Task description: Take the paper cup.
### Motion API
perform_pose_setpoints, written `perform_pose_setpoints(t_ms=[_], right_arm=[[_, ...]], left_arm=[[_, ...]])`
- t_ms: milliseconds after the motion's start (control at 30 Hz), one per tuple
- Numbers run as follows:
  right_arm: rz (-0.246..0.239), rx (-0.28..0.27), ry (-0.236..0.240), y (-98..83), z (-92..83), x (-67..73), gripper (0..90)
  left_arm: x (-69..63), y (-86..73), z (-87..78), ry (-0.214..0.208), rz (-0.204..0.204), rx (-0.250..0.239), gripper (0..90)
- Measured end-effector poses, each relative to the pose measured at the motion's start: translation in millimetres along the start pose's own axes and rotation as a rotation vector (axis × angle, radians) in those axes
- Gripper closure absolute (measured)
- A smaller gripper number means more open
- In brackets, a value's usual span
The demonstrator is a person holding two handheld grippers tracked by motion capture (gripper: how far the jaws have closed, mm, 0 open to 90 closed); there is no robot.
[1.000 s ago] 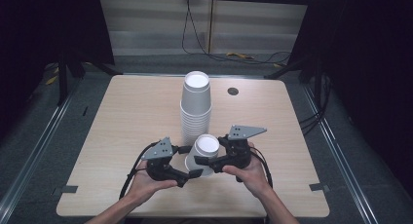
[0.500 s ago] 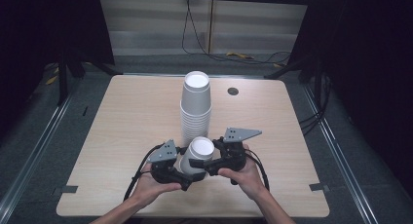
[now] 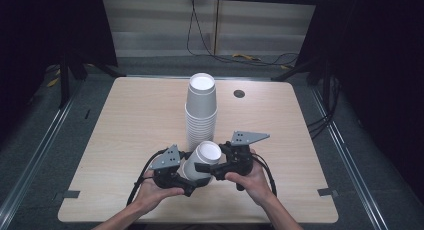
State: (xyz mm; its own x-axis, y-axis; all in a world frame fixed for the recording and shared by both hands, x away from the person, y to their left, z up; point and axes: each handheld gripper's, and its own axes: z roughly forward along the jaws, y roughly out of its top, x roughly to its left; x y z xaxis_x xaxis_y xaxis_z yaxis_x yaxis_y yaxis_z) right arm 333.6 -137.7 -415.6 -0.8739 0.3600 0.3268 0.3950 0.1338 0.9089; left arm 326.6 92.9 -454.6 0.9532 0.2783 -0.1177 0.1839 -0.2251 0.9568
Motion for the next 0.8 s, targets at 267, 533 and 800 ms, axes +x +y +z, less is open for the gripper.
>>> perform_pose_setpoints(t_ms=[267, 533, 800], right_arm=[[0.004, 0.036, -0.001, 1.4, 0.1, 0.9, 19.9], [0.004, 0.040, -0.009, 3.7, -0.9, 1.8, 17.0], [0.005, 0.018, -0.022, 6.2, -7.8, -0.7, 14.5]], left_arm=[[-0.2, -0.8, -0.2, -0.012, 0.018, 0.013, 14.6], [-0.1, -2.6, 1.1, -0.029, 0.010, 0.051, 14.8], [5.6, -4.0, -3.7, -0.032, -0.026, 0.075, 14.6]])
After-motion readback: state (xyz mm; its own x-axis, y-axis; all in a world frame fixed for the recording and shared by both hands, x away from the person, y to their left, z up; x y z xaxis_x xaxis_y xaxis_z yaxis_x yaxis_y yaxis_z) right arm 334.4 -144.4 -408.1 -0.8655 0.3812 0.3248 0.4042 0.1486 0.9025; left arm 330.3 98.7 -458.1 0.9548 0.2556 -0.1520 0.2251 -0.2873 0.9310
